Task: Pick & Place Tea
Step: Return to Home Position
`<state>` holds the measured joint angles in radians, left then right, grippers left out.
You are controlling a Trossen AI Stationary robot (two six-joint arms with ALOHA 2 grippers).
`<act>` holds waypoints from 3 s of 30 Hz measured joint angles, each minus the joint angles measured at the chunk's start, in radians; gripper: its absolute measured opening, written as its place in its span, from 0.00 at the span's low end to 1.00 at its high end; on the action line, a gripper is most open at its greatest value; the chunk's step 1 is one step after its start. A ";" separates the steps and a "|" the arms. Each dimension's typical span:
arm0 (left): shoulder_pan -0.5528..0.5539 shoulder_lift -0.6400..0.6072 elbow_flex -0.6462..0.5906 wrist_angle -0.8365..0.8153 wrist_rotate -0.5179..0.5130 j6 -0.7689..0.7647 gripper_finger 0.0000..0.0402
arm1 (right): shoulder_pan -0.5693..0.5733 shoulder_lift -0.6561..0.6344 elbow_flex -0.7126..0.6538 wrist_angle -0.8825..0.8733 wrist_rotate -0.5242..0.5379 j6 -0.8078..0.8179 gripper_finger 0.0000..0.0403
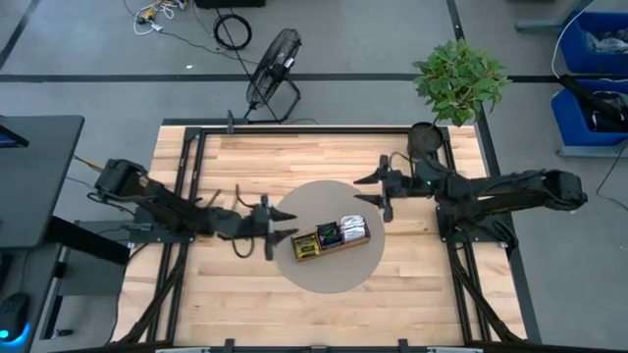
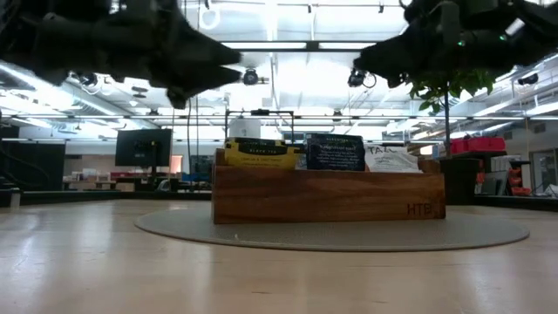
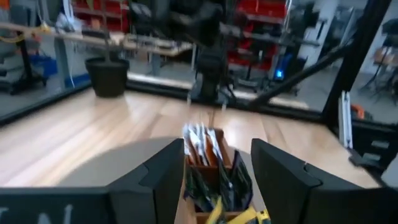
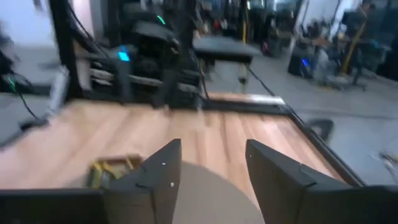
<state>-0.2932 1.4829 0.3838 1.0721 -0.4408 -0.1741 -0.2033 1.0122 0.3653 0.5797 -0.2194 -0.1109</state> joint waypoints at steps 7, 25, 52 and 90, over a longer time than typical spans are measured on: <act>0.016 -0.173 -0.179 0.049 0.001 0.052 0.48 | 0.009 0.000 -0.110 0.168 0.001 0.093 0.37; 0.033 -0.625 -0.348 -0.207 -0.009 0.061 0.48 | 0.050 -0.146 -0.247 0.199 -0.034 0.013 0.32; 0.032 -1.317 -0.347 -0.866 -0.057 0.098 0.48 | 0.050 -0.672 -0.349 -0.270 -0.019 0.043 0.32; 0.032 -1.477 -0.369 -1.021 -0.040 0.160 0.48 | 0.052 -0.891 -0.350 -0.538 0.008 -0.065 0.32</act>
<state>-0.2611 0.0059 0.0147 0.0516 -0.4812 -0.0138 -0.1509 0.1209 0.0154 0.0418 -0.2114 -0.1764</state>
